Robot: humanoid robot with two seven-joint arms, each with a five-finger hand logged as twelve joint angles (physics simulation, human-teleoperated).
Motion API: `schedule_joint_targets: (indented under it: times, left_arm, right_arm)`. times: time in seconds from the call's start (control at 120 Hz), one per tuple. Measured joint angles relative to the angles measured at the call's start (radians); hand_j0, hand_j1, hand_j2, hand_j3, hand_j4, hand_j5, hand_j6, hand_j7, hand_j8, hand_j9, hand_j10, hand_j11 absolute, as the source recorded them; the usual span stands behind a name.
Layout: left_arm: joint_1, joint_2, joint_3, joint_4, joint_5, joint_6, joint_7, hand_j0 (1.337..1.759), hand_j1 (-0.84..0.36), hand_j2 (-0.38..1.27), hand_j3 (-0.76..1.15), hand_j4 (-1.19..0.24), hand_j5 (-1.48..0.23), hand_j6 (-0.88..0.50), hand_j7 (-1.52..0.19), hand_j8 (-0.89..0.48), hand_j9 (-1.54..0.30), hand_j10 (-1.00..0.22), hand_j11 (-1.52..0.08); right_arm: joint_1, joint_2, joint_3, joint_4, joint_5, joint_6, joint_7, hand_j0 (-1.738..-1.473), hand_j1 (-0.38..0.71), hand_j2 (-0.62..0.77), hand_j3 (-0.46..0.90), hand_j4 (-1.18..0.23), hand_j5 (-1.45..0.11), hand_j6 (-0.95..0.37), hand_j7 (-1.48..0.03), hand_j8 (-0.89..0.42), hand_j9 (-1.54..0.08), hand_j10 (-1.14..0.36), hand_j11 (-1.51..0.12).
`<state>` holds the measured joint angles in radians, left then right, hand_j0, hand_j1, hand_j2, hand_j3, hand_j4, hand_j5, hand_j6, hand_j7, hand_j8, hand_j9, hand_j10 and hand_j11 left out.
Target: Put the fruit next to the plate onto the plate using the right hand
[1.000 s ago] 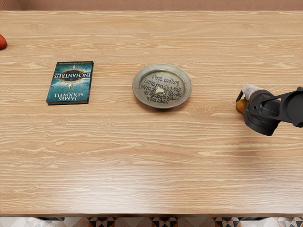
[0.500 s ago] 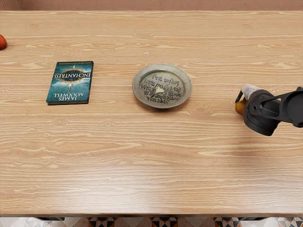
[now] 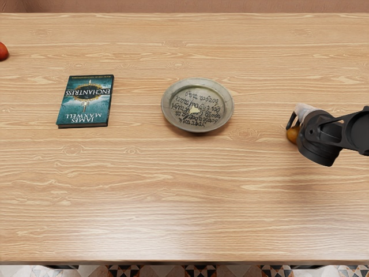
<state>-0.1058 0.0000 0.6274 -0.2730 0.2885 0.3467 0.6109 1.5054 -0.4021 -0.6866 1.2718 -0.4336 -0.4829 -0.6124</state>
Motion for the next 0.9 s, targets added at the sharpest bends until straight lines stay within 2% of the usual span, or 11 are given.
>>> schedule_joint_targets:
  times: [0.325, 0.9]
  left_arm:
    - [0.000, 0.000, 0.000, 0.000, 0.000, 0.000, 0.000, 1.658, 0.35, 0.00, 0.00, 0.00, 0.00, 0.00, 0.00, 0.00, 0.00, 0.00, 0.00]
    - [0.002, 0.000, 0.000, 0.000, 0.000, 0.000, 0.000, 1.658, 0.35, 0.00, 0.00, 0.00, 0.00, 0.00, 0.00, 0.00, 0.00, 0.00, 0.00]
  right_arm:
    - [-0.001, -0.028, 0.056, 0.013, -0.007, 0.026, 0.001, -1.658, 0.30, 0.36, 0.00, -0.67, -0.84, -0.56, -0.85, -0.62, -0.84, -0.65, -0.84]
    - [0.033, -0.077, 0.202, 0.097, 0.015, 0.106, 0.000, -1.658, 0.33, 0.45, 0.00, -0.69, -0.91, -0.56, -0.90, -0.61, -0.90, -0.70, -0.89]
